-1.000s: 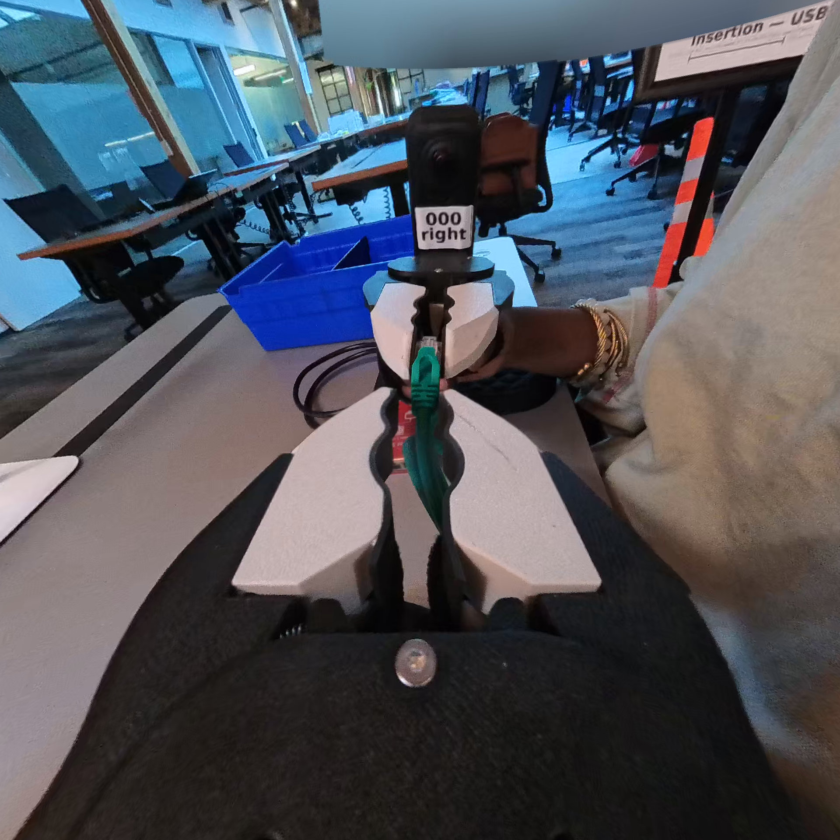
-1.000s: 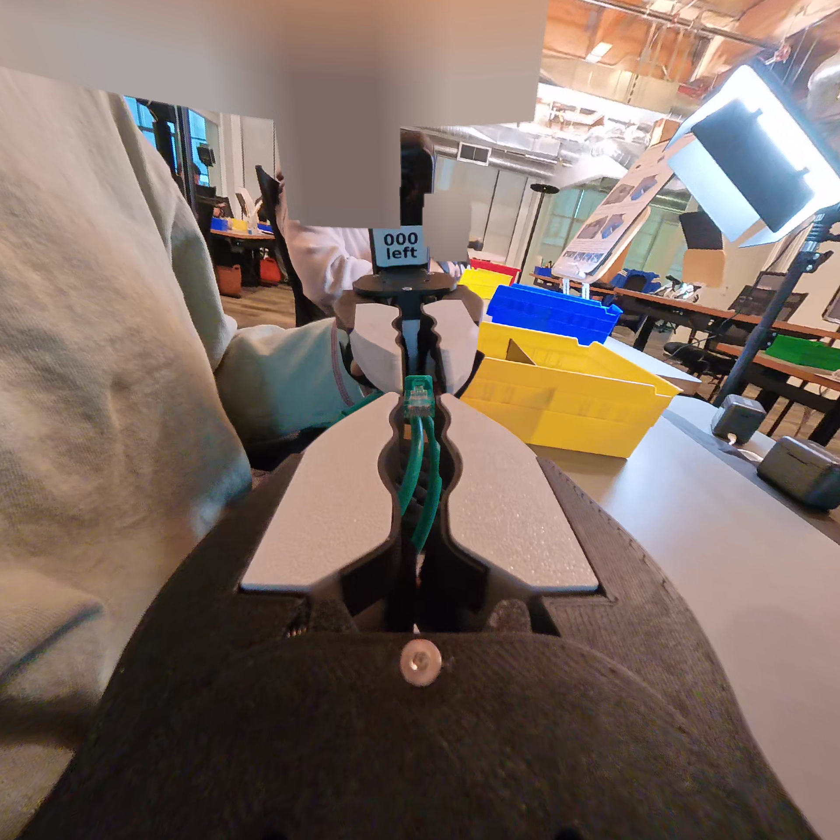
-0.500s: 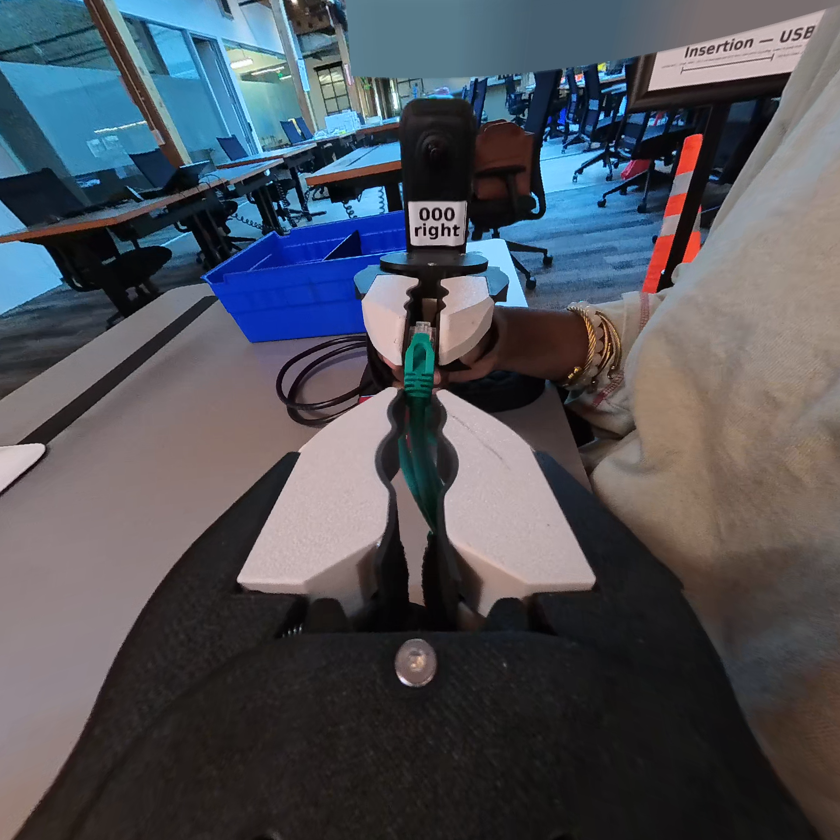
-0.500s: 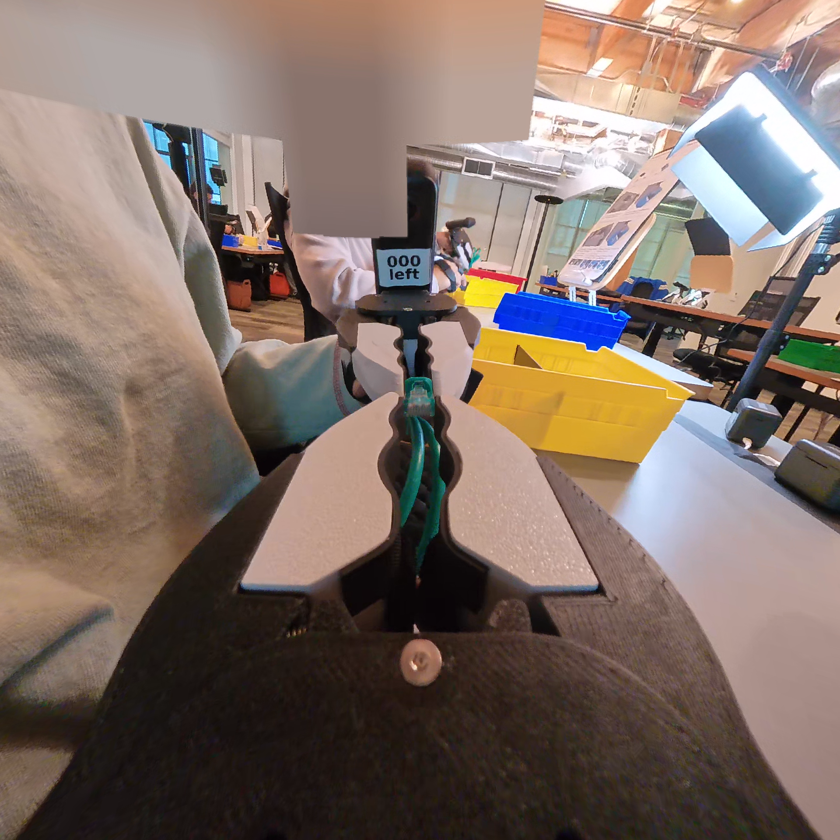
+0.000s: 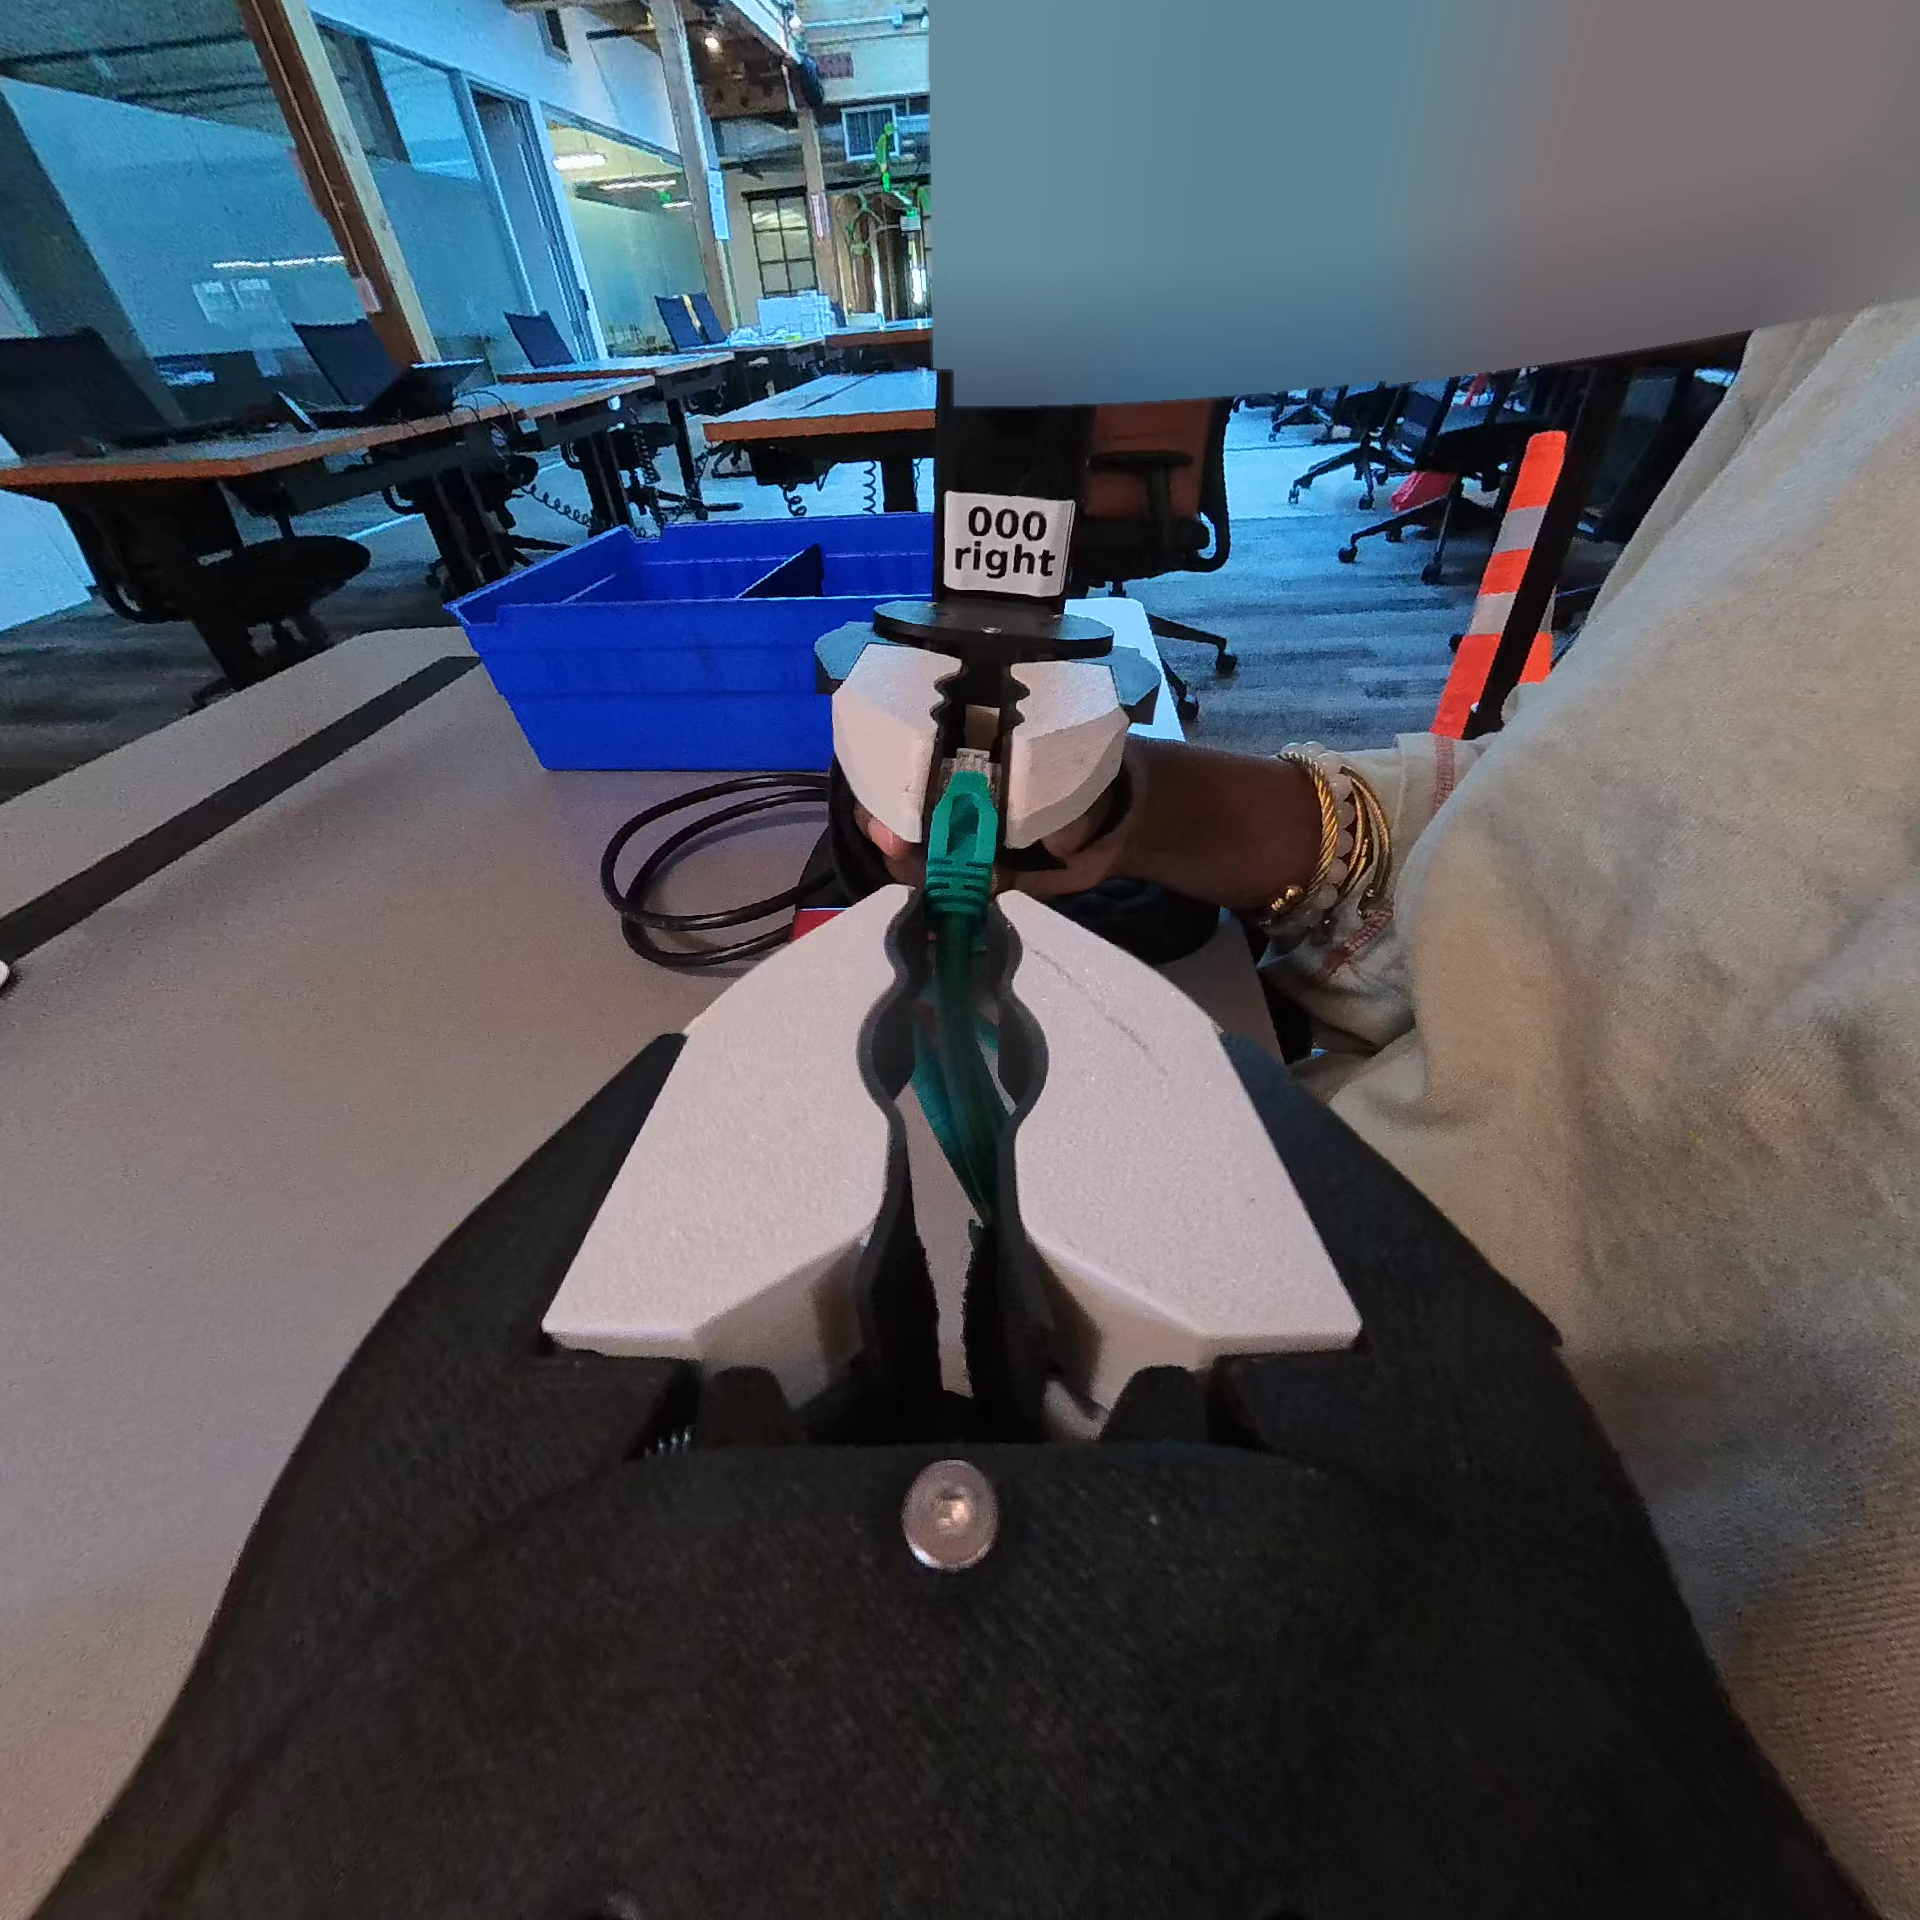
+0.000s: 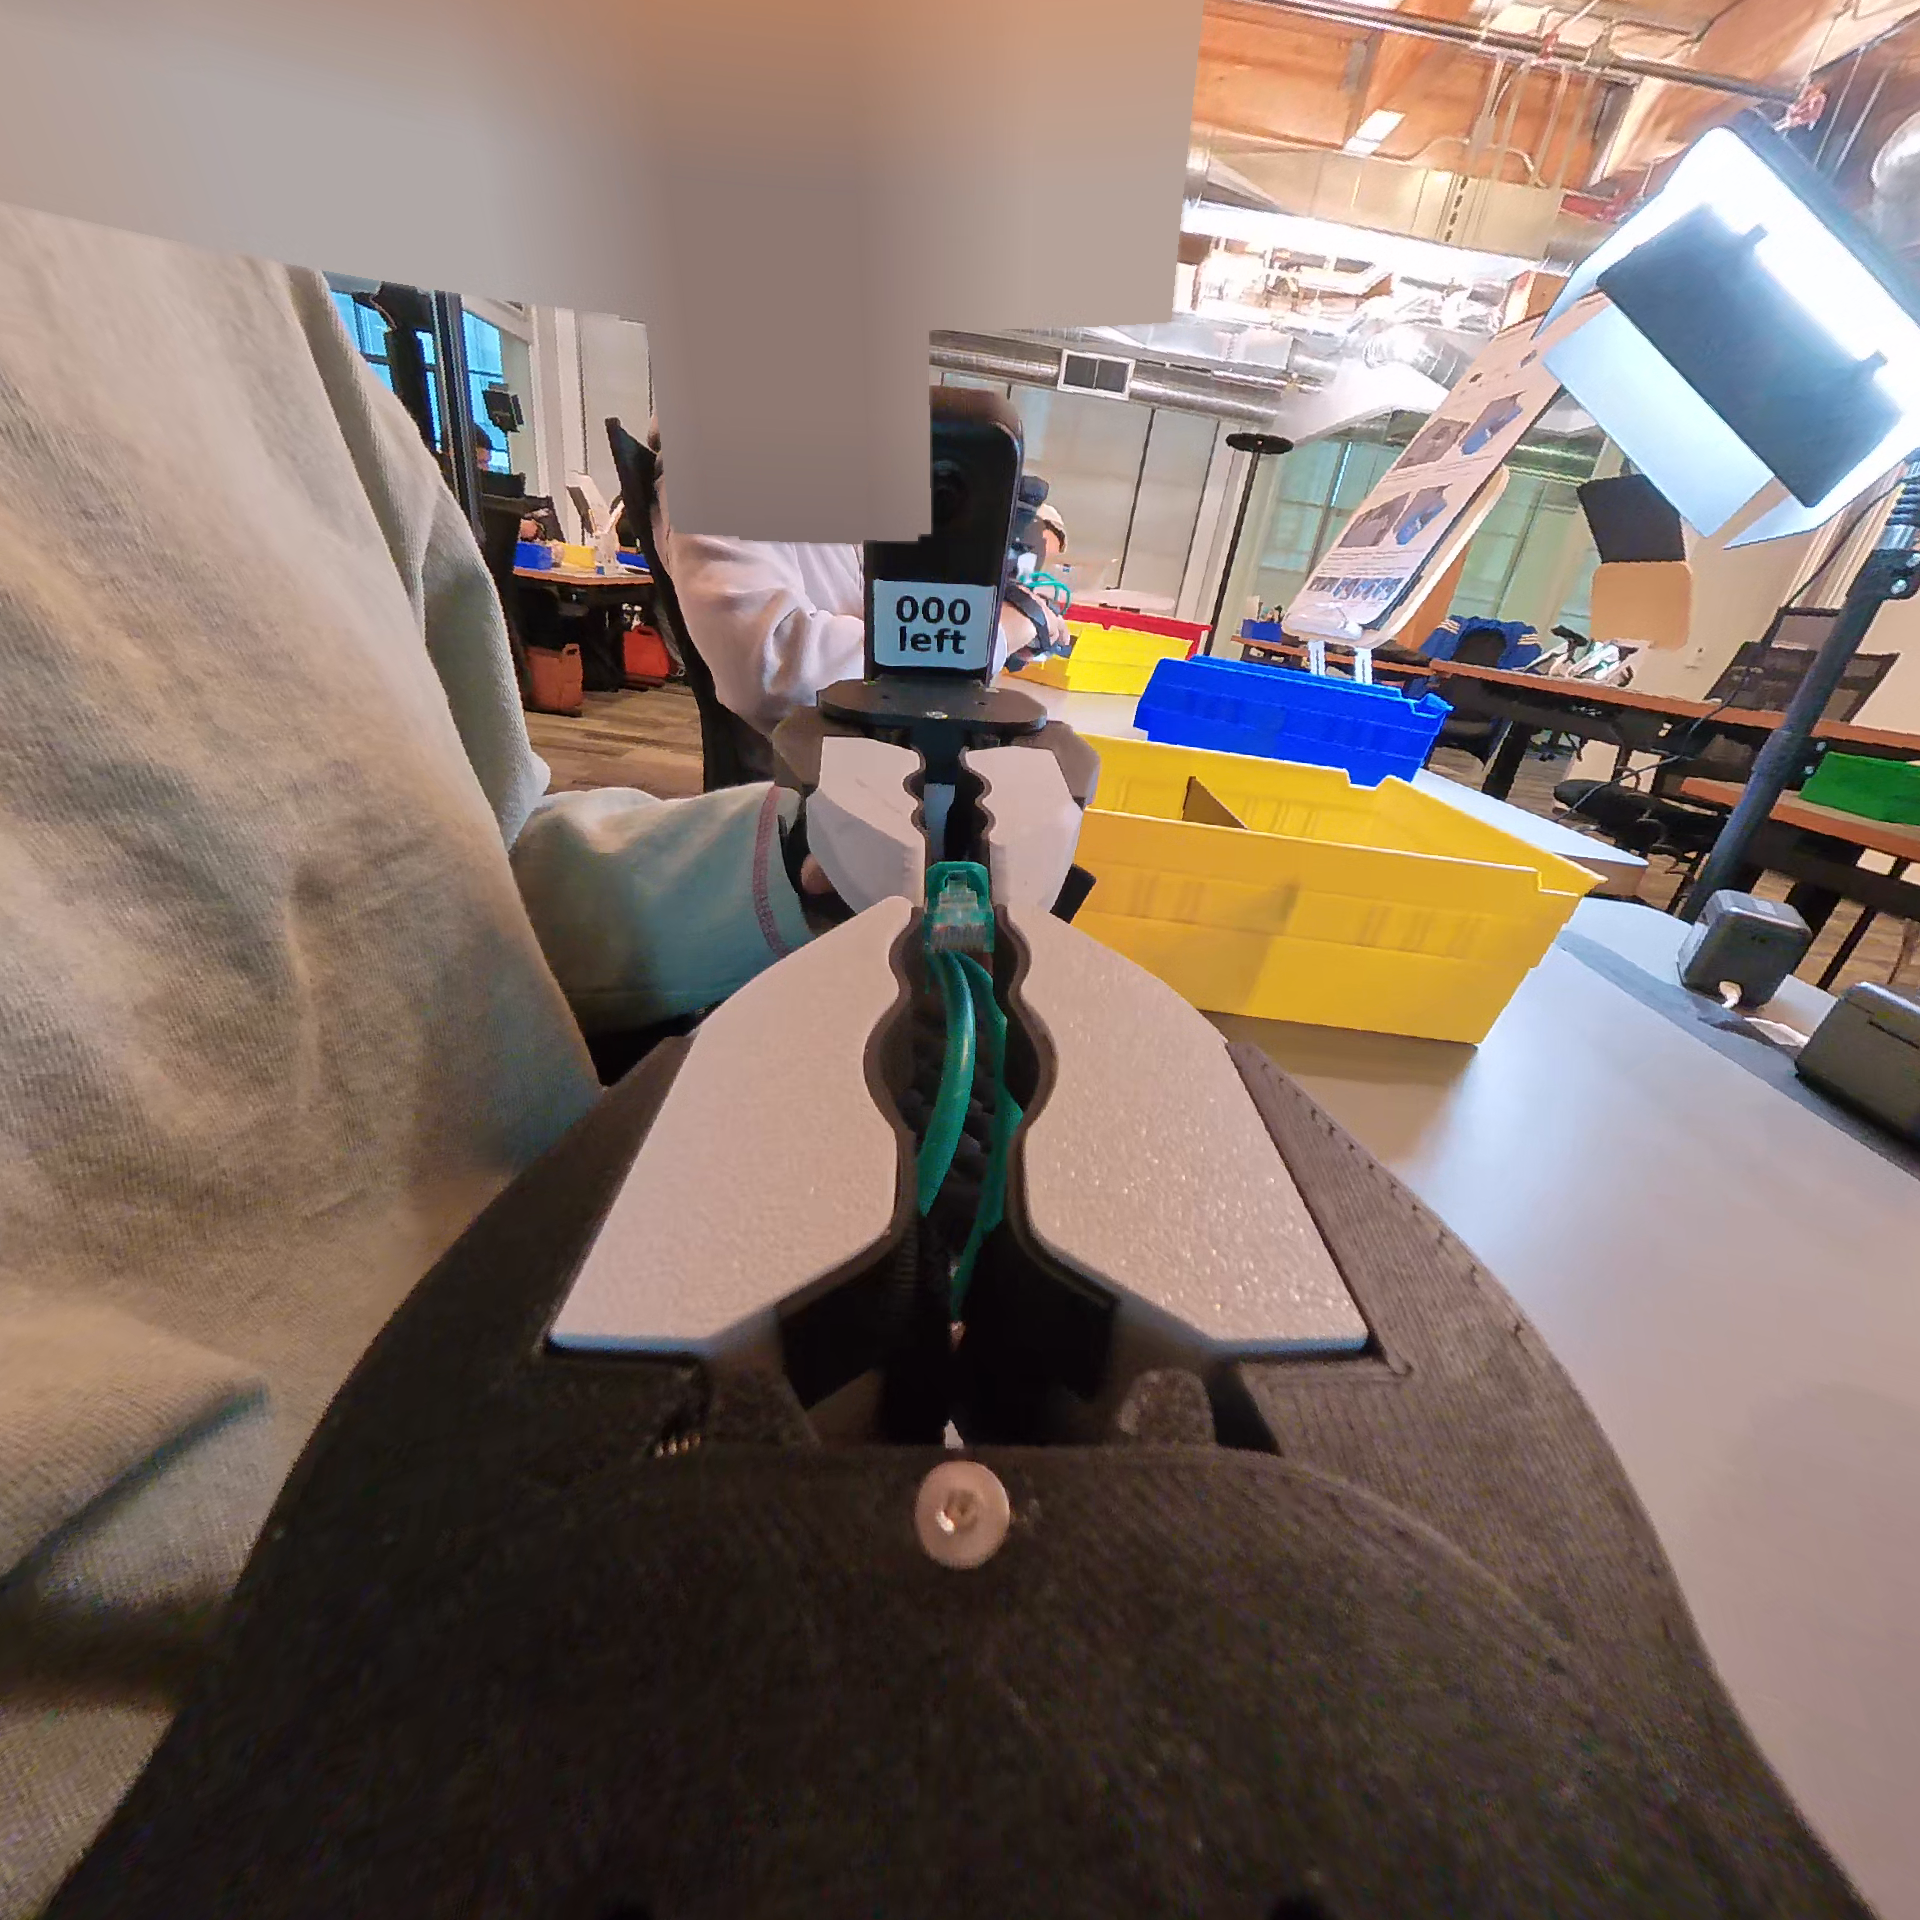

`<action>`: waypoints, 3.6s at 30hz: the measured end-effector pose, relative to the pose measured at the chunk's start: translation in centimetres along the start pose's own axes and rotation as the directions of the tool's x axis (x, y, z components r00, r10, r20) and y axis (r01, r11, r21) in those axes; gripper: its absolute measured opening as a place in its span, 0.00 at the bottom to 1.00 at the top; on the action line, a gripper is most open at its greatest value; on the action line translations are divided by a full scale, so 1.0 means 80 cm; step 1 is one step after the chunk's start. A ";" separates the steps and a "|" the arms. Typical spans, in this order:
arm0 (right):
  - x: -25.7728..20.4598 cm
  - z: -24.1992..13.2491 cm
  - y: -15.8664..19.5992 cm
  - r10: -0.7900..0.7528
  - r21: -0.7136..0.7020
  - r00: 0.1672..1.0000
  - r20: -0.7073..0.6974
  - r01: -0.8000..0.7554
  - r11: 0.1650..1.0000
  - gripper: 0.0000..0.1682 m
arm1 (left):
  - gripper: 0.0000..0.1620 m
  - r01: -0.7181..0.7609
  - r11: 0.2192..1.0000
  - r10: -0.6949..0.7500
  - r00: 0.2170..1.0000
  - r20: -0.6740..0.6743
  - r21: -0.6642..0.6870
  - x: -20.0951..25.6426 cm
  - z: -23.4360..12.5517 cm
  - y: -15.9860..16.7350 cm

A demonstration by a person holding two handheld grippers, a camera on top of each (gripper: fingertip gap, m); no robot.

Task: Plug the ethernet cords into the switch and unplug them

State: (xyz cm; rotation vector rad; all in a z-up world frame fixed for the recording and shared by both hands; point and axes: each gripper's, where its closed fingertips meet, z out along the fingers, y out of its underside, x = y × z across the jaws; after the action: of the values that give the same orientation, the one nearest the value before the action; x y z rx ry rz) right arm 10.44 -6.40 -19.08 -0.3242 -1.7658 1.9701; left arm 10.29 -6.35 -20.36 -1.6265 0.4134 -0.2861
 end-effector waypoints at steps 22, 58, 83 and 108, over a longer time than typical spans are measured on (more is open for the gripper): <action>0.037 -0.135 0.167 0.121 -0.980 0.993 0.011 -0.013 0.196 0.52 | 0.06 0.012 0.943 0.001 0.999 0.041 -0.333 -0.004 -0.024 0.040; 0.020 -0.068 0.116 0.048 -0.854 0.999 0.000 -0.025 0.519 0.41 | 0.06 -0.048 0.819 0.095 0.994 0.053 -0.572 -0.012 0.024 0.091; 0.032 -0.095 0.132 -0.002 -0.875 0.998 -0.062 -0.053 0.480 0.42 | 0.33 -0.009 0.940 0.125 0.939 0.320 -0.341 -0.061 -0.033 0.018; 0.047 -0.101 0.120 -0.001 -0.791 0.986 -0.164 -0.131 0.598 0.45 | 0.29 0.750 0.511 0.197 0.374 0.906 -0.420 -0.172 -0.418 0.142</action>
State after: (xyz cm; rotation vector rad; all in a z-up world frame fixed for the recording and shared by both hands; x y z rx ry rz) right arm 9.21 1.91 -29.18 -0.8122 -2.4680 0.9953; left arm -17.30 -31.29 -27.50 -2.5115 -0.8481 0.6677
